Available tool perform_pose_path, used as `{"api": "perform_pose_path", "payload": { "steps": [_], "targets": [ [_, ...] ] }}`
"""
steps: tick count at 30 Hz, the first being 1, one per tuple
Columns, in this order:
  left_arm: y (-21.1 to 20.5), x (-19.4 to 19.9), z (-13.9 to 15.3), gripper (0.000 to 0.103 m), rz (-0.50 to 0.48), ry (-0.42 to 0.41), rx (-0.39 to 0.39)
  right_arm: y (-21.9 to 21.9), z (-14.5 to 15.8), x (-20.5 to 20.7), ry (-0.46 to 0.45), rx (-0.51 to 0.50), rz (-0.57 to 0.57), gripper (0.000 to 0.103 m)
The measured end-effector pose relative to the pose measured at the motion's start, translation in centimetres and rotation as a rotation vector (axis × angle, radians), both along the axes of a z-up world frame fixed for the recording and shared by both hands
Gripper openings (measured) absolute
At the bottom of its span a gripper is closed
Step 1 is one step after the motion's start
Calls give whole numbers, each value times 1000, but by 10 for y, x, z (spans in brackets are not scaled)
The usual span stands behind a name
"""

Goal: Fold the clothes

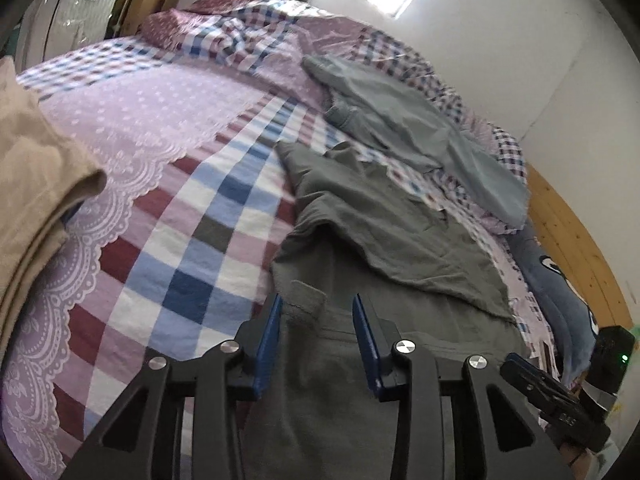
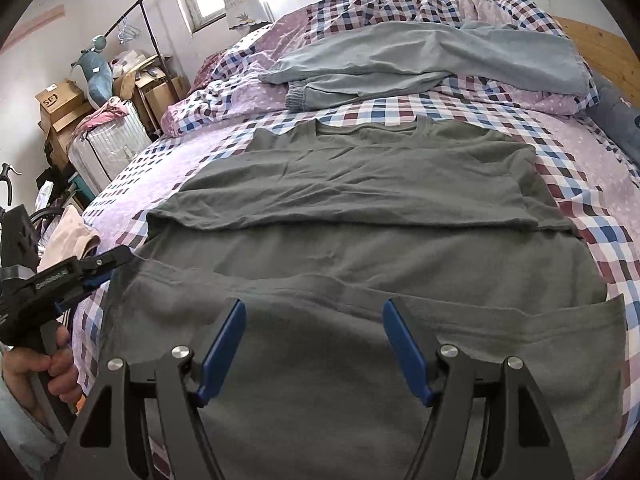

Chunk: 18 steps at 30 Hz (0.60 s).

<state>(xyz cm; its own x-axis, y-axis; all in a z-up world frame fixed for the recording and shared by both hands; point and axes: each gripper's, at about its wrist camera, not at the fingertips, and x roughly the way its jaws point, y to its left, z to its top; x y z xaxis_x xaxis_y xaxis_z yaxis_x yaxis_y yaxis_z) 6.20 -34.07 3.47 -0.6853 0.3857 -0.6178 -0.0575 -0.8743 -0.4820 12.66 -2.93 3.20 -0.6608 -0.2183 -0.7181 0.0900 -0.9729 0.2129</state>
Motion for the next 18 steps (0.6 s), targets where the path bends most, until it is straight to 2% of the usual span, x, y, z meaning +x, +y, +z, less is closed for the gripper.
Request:
{"api": "perform_pose_path", "payload": {
  "steps": [3,6,8,12,18],
  "targets": [
    [7,2,2,39,-29,11,-22,-1,-1,-1,-2,3,2,75],
    [14,0,-1,39,-31,-12,-93,-2,-2,-1,-3,5,1,75],
    [18,-1,-4,32,-21,-27,-137,-2,-2,-1,-4,5,1,75],
    [26,7,5,32,-12,41,-213,-3,-2,-1,-3,7,0,75],
    [28,12,8,32,-32,68,-207,-2,-2,-1,-2,6,-2,75]
  ]
}}
